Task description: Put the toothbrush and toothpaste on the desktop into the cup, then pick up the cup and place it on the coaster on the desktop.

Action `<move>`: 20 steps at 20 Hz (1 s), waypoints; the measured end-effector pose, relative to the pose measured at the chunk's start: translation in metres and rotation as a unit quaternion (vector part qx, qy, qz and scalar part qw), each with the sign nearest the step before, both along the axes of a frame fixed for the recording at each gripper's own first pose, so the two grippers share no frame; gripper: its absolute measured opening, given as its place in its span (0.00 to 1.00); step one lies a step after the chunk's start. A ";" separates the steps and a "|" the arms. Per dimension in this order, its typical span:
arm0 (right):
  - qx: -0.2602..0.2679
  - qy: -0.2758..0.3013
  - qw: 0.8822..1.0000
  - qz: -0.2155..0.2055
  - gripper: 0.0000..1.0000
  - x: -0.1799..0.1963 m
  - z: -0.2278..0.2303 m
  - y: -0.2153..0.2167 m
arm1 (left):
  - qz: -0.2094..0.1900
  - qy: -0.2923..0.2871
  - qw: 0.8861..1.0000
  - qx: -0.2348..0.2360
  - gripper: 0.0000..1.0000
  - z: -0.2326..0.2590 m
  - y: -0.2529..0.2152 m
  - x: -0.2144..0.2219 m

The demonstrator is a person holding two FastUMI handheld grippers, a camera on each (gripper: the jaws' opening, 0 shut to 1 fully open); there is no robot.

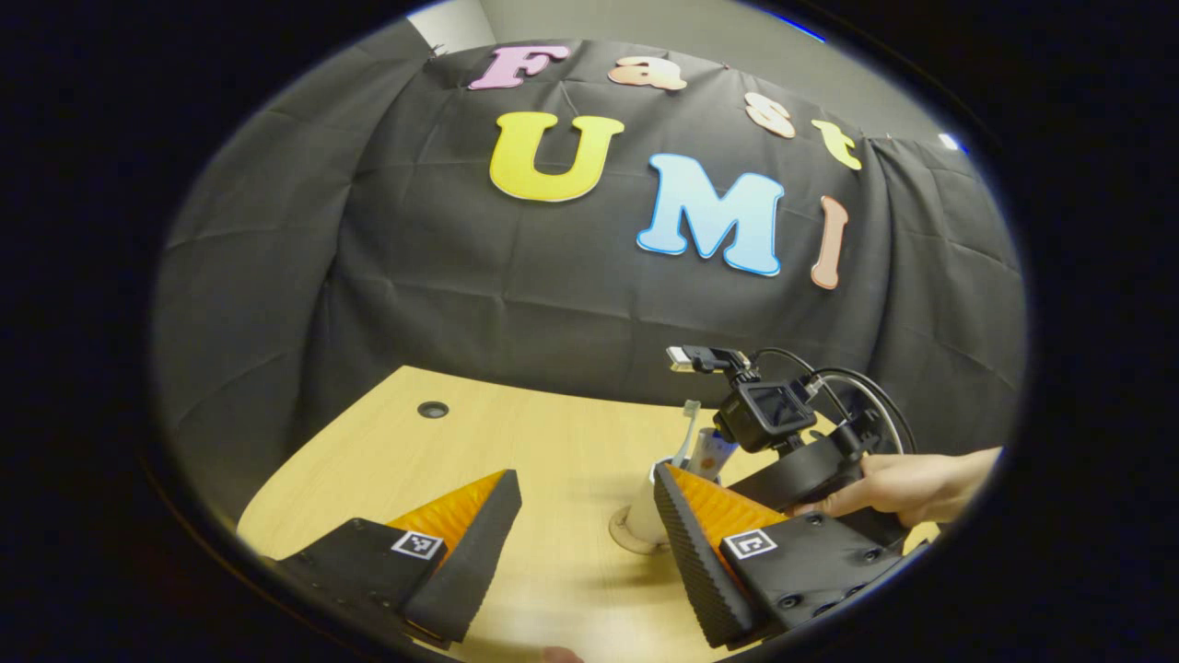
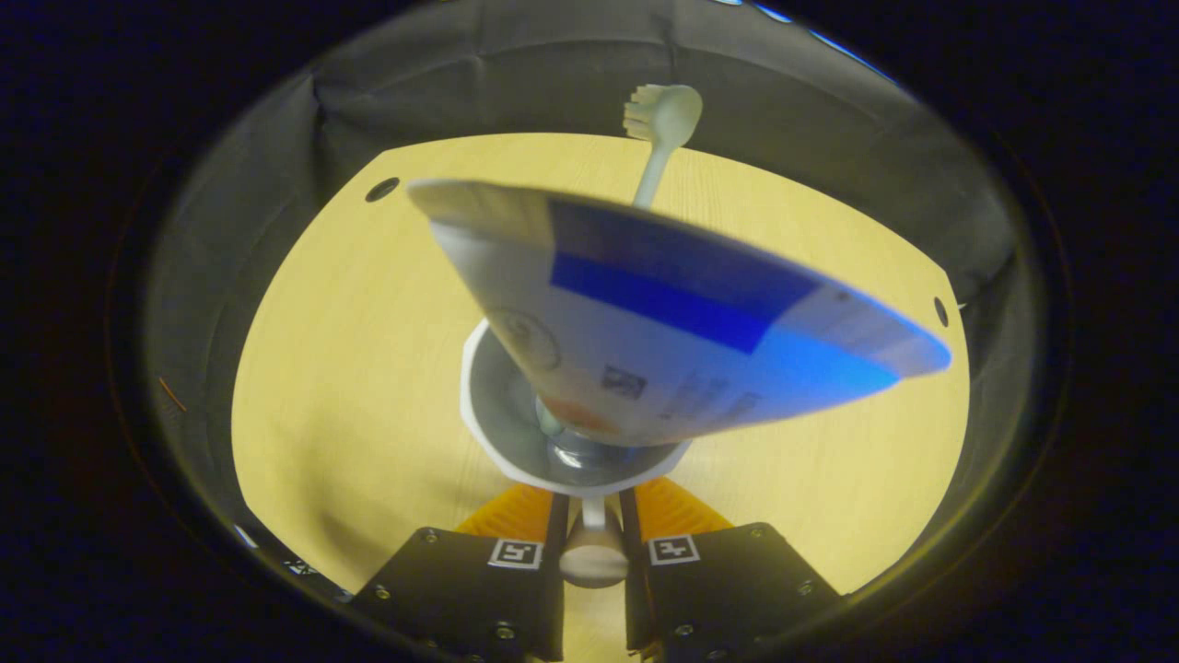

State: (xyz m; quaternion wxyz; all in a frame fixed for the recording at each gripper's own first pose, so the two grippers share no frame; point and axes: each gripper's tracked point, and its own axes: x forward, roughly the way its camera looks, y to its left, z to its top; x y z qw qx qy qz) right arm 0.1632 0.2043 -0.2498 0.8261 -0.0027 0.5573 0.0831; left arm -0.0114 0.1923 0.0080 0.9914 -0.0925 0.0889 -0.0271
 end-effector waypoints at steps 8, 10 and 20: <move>-0.005 -0.032 0.999 0.015 0.33 -0.005 0.015 -0.003 | 0.002 -0.007 1.000 0.004 0.94 0.007 -0.002 -0.005; 0.004 -0.046 0.999 0.014 0.34 -0.006 0.020 -0.003 | 0.004 -0.009 1.000 0.006 0.94 0.010 -0.003 -0.007; 0.054 -0.129 0.990 0.009 0.89 -0.011 0.069 -0.016 | 0.007 -0.020 1.000 0.012 0.94 0.030 -0.035 -0.012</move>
